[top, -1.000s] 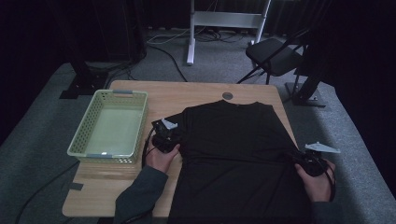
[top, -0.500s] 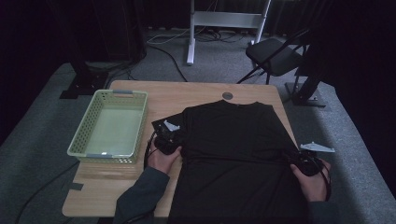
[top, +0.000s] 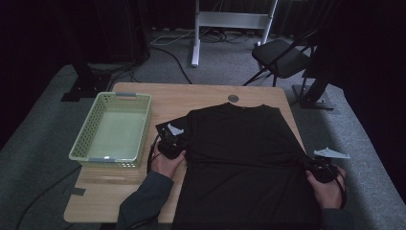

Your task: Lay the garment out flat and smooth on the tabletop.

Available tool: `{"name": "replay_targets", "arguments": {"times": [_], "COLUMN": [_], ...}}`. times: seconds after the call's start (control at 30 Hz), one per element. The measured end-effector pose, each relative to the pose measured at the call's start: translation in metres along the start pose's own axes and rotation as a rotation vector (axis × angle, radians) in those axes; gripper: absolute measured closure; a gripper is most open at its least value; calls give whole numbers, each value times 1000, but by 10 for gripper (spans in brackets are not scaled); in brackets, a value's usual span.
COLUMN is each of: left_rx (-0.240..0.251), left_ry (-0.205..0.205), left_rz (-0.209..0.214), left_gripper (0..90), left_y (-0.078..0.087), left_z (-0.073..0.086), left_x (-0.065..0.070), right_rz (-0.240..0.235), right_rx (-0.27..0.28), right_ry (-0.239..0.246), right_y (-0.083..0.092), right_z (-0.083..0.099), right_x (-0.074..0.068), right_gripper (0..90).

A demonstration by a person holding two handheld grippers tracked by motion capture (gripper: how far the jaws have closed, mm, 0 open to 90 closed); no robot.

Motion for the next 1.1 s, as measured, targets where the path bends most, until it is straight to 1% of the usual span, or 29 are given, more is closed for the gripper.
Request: {"name": "replay_targets", "arguments": {"times": [0.27, 0.43, 0.57, 0.77, 0.87, 0.93, 0.97, 1.03, 1.1], "left_rx": [4, 6, 7, 8, 8, 9, 9, 10, 10], "left_ry": [-1, -1, -1, -2, -2, -1, -1, -2, -3], "left_rz": [1, 1, 2, 2, 2, 1, 2, 1, 1], "left_gripper": [514, 514, 513, 513, 513, 513, 513, 512, 511], "left_y": [0, 0, 0, 0, 0, 0, 0, -1, -1], "left_z": [0, 0, 0, 0, 0, 0, 0, 0, 0], "left_x": [0, 0, 0, 0, 0, 0, 0, 0, 0], "right_rz": [14, 22, 33, 62, 87, 86, 96, 120, 125], "right_rx": [8, 18, 35, 78, 85, 72, 73, 96, 126], "right_ry": [-26, -37, -39, -45, -41, -41, -37, -39, -38], "right_y": [14, 19, 25, 38, 42, 42, 43, 45, 48], "right_z": [5, 7, 5, 1, 2, 4, 4, 2, -2], "right_x": [18, 23, 27, 35, 38, 39, 39, 39, 35], "right_gripper": [821, 825, 825, 824, 824, 806, 772, 712, 669]}}
Point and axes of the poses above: each handheld gripper's, and its own axes: y roughly backward along the jaws, z roughly out of its underside, x roughly to its right, the point moved 7 cm from there along -y, roughly forward along the jaws, and after that the axes turned 3 degrees about x, right-handed, at the moved point
